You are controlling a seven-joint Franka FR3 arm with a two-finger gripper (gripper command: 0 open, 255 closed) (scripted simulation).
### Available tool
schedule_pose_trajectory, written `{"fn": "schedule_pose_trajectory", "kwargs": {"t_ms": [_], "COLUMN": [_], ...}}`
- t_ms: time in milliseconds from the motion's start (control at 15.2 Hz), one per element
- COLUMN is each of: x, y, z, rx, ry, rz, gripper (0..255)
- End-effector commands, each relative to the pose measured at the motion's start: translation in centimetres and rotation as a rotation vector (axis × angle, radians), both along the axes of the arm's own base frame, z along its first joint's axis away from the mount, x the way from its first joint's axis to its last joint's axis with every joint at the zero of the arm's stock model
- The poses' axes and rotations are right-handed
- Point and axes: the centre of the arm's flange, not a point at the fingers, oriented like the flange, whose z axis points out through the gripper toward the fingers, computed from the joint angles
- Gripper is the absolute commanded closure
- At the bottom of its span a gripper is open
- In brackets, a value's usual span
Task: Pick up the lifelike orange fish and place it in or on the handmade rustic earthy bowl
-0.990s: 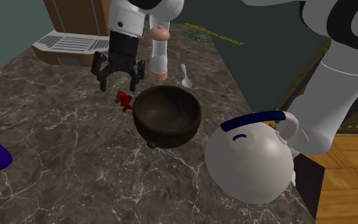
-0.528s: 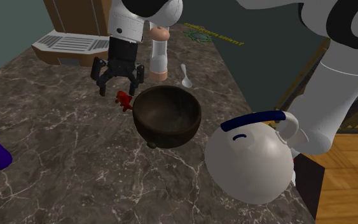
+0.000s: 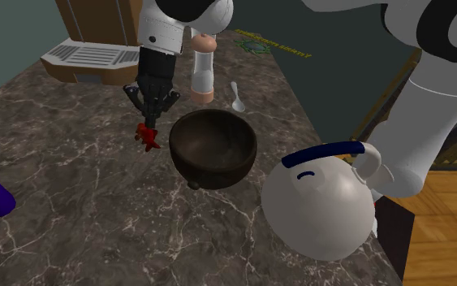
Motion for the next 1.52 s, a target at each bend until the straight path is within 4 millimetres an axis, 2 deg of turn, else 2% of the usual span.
{"fn": "schedule_pose_trajectory", "kwargs": {"t_ms": [0, 198, 264, 396, 462, 990, 1452], "x": [0.0, 0.0, 0.0, -3.2, -4.1, -4.1, -4.1], "y": [0.0, 0.0, 0.0, 6.9, 9.2, 9.1, 9.1], "z": [0.0, 0.0, 0.0, 3.0, 3.3, -0.7, -0.7], "rx": [0.000, 0.000, 0.000, -0.345, -0.452, -0.452, -0.452], "ry": [0.000, 0.000, 0.000, -0.128, -0.167, -0.167, -0.167], "rz": [0.000, 0.000, 0.000, -0.053, -0.070, -0.070, -0.070], "gripper": [255, 255, 0, 0, 0, 0, 0]}}
